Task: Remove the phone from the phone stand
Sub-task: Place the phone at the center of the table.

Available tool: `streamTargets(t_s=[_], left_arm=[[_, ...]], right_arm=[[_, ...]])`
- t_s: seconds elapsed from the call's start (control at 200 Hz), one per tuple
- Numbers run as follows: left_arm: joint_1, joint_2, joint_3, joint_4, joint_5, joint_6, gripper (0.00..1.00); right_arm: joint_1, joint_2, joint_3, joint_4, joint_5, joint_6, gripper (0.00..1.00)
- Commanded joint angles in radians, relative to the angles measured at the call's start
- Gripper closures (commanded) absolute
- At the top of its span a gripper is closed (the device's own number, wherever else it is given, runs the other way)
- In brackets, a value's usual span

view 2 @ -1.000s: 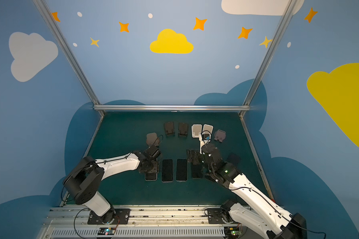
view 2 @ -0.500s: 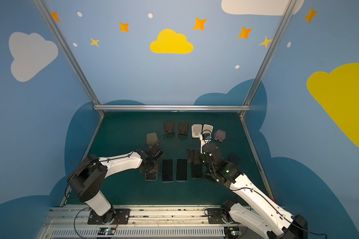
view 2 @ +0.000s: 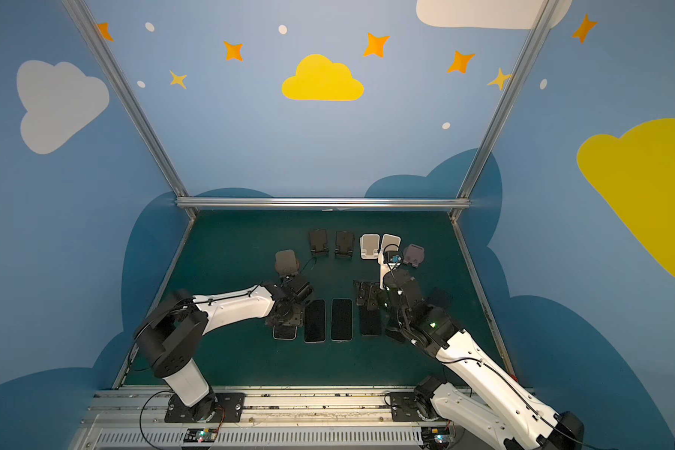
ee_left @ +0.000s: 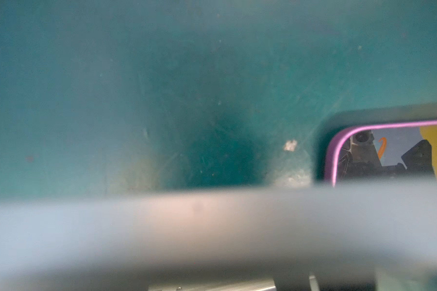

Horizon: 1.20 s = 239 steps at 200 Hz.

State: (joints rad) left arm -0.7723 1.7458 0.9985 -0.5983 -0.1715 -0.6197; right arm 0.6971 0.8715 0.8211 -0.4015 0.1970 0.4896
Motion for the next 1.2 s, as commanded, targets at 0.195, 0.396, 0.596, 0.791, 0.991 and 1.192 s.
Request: streamTargets(t_s=[0.195,0.396,0.596,0.791,0.991,1.192], left_arm=[[-0.06,0.139,-0.093,0.083,0.119,-0.038,0.26],[-0.076,0.145,-0.102,0.058,0.11,-0.04,0.25],[-0.098,0.146,-0.085,0.008,0.066,-0.042,0.23],[-0.104,0.154,-0.084,0.035,0.065,-0.057,0.22],[-0.117,0.152,-0.078,0.023,0.088,-0.064,0.21],[-0.134,0.139,-0.076,0.0,0.071,-0.075,0.21]], right_arm=[[0.0,-0.011,0.05,-0.019,-0.002,-0.013,0.09],[0.002,-0.021,0.059,-0.029,-0.003,-0.014,0.09],[0.002,-0.041,0.07,-0.054,0.009,-0.024,0.09],[0.002,-0.064,0.076,-0.063,0.016,-0.032,0.09],[0.002,-0.09,0.082,-0.08,0.007,-0.035,0.09],[0.002,-0.134,0.08,-0.097,0.014,-0.028,0.09]])
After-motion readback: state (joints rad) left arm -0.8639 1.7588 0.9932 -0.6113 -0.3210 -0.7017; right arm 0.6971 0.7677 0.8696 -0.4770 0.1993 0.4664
